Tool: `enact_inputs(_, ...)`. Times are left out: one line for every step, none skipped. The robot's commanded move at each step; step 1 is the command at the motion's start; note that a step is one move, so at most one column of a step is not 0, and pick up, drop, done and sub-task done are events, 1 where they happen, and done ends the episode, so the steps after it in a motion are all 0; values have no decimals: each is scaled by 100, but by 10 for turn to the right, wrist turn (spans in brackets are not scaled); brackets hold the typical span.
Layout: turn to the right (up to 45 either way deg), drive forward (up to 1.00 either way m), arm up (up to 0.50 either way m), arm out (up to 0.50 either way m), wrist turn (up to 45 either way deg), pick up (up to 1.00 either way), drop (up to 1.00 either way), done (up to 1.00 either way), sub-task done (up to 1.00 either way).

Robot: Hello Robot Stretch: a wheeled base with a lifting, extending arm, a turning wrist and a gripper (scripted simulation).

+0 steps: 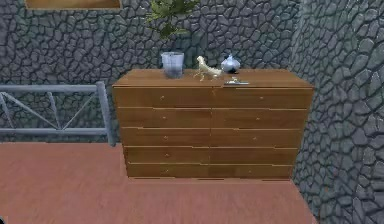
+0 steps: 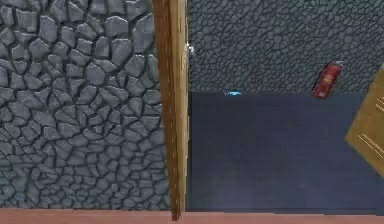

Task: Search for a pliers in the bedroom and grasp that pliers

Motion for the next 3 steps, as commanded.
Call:
enact_inputs(450, 0, 0, 0, 0, 0, 0, 0, 0)
enact_inputs(450, 0, 0, 0, 0, 0, 0, 0, 0)
enact_inputs(450, 0, 0, 0, 0, 0, 0, 0, 0)
